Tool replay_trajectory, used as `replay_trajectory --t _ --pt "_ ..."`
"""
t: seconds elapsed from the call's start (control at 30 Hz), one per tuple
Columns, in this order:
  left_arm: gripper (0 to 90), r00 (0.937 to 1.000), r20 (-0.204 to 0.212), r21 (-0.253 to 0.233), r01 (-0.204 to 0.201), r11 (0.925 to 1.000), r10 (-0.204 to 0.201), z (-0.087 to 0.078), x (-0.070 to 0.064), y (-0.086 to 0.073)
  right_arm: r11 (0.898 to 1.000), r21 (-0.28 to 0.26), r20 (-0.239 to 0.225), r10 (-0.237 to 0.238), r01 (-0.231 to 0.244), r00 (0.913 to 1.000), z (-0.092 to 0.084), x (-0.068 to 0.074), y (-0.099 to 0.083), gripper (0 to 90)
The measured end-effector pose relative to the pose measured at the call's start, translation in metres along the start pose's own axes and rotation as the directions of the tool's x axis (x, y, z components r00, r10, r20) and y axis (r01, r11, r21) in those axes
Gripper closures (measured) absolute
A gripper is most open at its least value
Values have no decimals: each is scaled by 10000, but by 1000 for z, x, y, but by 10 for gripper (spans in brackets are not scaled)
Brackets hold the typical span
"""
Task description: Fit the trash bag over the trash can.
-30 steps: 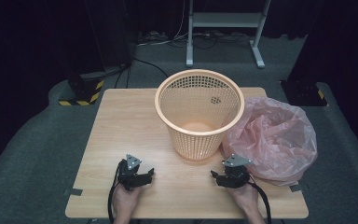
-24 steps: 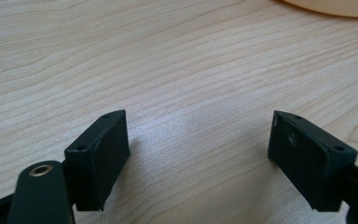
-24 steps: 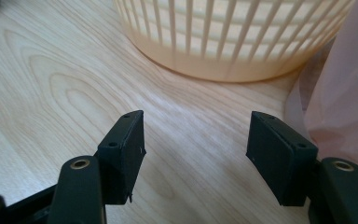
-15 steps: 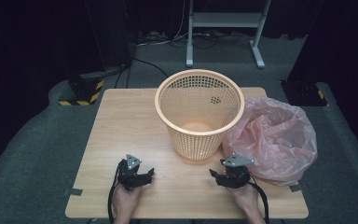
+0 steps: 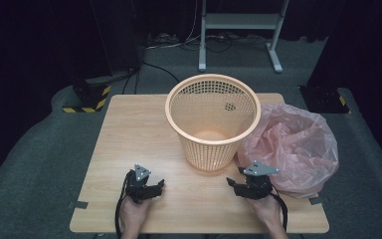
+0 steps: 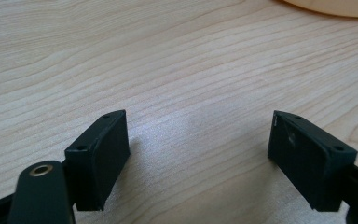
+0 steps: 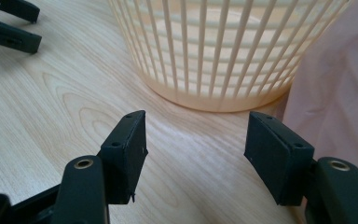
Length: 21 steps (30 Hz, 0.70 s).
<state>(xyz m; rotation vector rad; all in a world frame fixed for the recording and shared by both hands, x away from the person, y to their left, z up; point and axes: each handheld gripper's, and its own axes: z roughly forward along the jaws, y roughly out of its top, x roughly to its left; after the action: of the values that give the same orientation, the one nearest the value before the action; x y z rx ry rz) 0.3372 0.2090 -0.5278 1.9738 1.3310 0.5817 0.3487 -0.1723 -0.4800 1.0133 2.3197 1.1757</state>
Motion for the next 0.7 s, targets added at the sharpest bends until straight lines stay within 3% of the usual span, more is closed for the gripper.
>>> replay_trajectory --t 0.7 --pt "201 10000 -19 11 -22 10000 22 0 0 0 9985 -514 -163 191 -199 9997 -14 -3 17 389"
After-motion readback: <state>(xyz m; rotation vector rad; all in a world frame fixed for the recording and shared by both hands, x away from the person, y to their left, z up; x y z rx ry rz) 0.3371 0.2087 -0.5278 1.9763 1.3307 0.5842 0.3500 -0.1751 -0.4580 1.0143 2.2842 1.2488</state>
